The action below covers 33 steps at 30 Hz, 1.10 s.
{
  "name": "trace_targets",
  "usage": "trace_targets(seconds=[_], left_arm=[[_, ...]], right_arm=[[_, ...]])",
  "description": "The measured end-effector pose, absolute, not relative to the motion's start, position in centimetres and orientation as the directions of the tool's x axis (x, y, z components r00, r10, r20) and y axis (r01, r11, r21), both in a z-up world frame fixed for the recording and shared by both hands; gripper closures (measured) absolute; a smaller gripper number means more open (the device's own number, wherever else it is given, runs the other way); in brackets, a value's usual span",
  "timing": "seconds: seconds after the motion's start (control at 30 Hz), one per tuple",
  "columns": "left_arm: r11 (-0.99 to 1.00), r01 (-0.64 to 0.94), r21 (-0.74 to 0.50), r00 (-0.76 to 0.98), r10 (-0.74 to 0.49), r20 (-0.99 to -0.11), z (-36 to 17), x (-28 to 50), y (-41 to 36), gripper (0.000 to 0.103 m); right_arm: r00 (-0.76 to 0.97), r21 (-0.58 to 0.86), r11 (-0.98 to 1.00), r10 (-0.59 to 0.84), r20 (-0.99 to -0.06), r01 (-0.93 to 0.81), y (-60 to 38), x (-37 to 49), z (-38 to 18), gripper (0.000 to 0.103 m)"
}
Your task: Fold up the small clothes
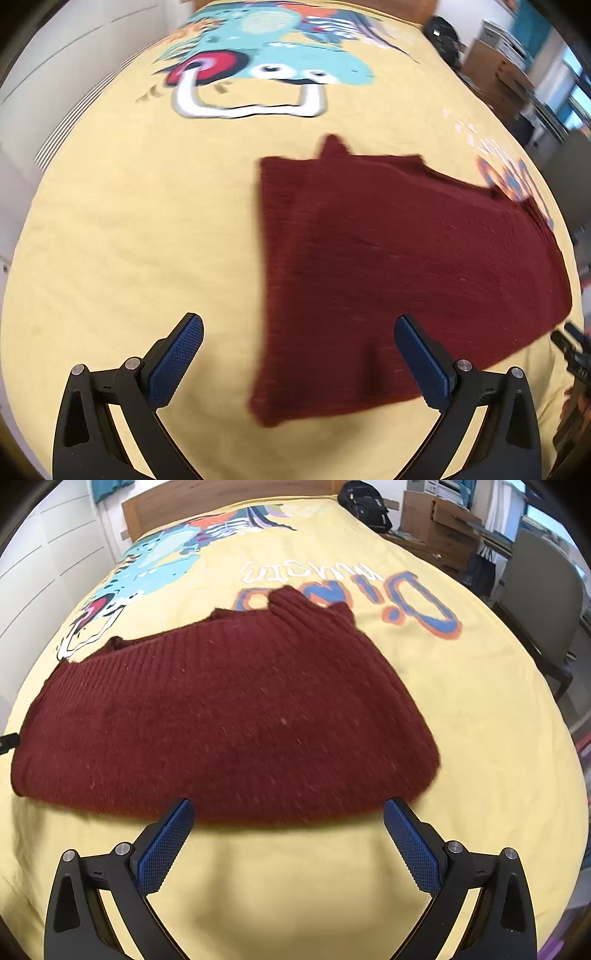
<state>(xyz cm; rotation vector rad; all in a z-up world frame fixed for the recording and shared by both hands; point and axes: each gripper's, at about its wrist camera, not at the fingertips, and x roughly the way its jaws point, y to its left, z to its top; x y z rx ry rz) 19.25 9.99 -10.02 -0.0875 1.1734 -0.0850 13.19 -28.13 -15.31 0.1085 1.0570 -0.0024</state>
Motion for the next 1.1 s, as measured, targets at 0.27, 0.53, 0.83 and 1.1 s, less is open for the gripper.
trace_targets(seconds=[0.27, 0.53, 0.83, 1.1], left_arm=[[0.975, -0.041, -0.218, 0.278, -0.199, -0.940, -14.5, 20.1, 10.6, 0.001], [0.968, -0.030, -0.250, 0.256, -0.235, -0.938, -15.8, 20.8, 8.6, 0.004], [0.958, 0.049, -0.283, 0.231, -0.286, -0.930, -13.0, 21.4, 5.2, 0.078], [0.947, 0.153, -0.283, 0.287, -0.316, -0.904, -5.6, 22.7, -1.3, 0.079]], right_arm=[[0.448, 0.154, 0.981, 0.087, -0.890, 0.117, -30.5, 11.5, -16.6, 0.001], [0.428, 0.148, 0.976, 0.067, -0.901, 0.159, -32.1, 10.9, -17.3, 0.001], [0.422, 0.161, 0.971, 0.072, -0.904, 0.179, -33.2, 10.3, -17.2, 0.001], [0.459, 0.191, 0.963, 0.085, -0.884, 0.190, -34.6, 10.2, -15.4, 0.001]])
